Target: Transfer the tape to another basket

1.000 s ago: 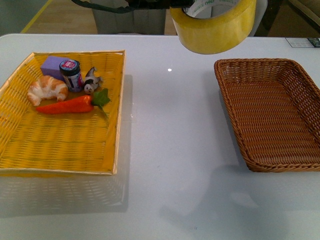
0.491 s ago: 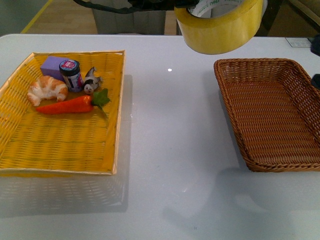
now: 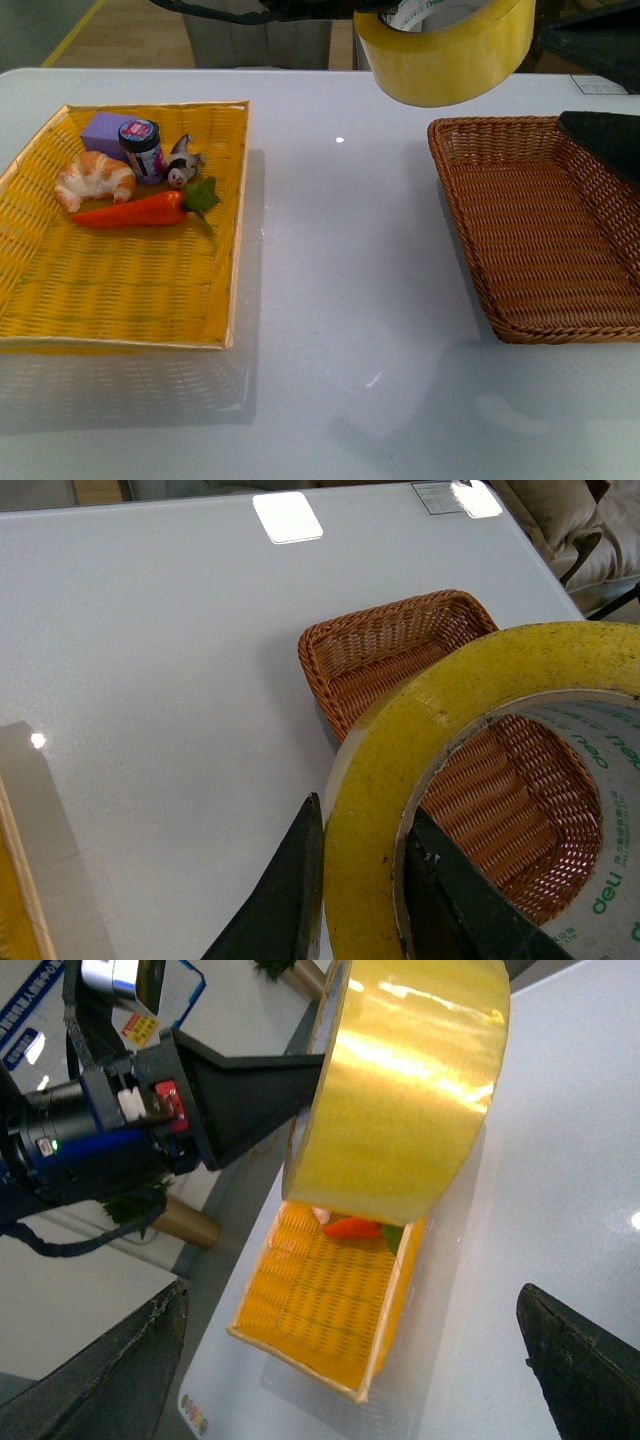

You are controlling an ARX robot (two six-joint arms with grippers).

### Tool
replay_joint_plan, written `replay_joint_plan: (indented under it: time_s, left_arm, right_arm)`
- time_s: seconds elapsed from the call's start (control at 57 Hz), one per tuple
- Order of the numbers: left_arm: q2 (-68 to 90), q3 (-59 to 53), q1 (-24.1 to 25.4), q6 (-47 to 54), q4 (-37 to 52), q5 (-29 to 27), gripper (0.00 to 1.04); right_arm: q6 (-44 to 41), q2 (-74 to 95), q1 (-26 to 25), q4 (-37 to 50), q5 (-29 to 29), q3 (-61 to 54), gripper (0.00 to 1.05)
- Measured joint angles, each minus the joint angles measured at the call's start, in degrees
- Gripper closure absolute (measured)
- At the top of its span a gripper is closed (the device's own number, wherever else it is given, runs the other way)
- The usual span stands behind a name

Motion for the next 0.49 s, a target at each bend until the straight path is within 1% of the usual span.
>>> replay_joint_plan:
  time_s: [0.123,0.491]
  left_arm:
    - [0.0,0.0,0.0,0.0,-0.1,0.3,0.90]
    - [-0.4,0.0,-0.3,-0.4,-0.2,1.2,0.90]
  right_arm:
    - [2.1,2.1,0.3,2.5,-0.8,2.0,0.09]
    - [3.3,7.4,2.3,2.0,-0.4,6.3,0.09]
